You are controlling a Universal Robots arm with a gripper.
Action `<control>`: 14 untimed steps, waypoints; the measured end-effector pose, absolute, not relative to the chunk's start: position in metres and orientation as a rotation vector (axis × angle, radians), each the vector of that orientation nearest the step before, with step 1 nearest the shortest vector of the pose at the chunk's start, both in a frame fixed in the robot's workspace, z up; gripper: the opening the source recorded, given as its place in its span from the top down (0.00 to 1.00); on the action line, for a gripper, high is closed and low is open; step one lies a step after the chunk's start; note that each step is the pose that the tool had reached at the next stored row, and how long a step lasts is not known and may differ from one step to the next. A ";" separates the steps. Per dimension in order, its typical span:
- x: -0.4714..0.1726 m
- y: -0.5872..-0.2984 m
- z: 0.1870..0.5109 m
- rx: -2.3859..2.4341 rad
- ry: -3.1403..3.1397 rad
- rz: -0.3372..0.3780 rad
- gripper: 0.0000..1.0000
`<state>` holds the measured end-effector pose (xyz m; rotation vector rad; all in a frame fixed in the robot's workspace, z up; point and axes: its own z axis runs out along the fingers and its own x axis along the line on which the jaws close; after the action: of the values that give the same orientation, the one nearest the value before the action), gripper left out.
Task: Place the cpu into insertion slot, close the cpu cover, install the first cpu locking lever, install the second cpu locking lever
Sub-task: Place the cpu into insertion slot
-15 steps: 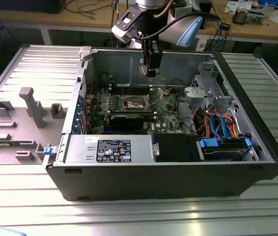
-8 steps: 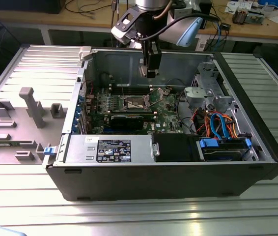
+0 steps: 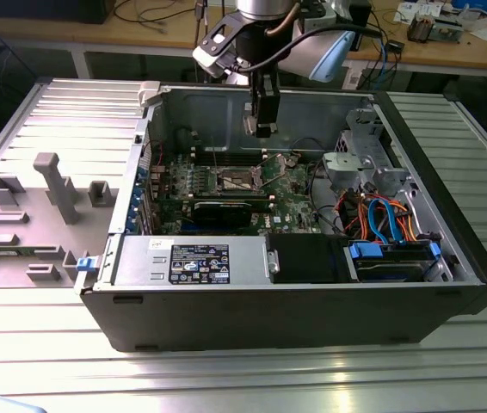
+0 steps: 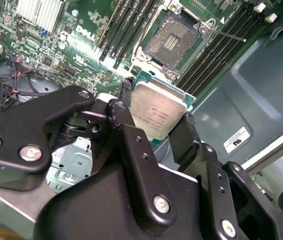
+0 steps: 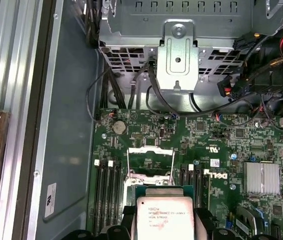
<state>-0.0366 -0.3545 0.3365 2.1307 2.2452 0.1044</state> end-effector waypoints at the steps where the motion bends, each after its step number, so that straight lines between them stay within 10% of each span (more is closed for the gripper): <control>1: -0.037 -0.354 0.336 2.131 2.245 0.105 0.45; 14: -0.037 -0.354 0.336 2.141 2.235 0.104 0.45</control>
<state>-0.0372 -0.3545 0.3359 2.1409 2.2349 0.1043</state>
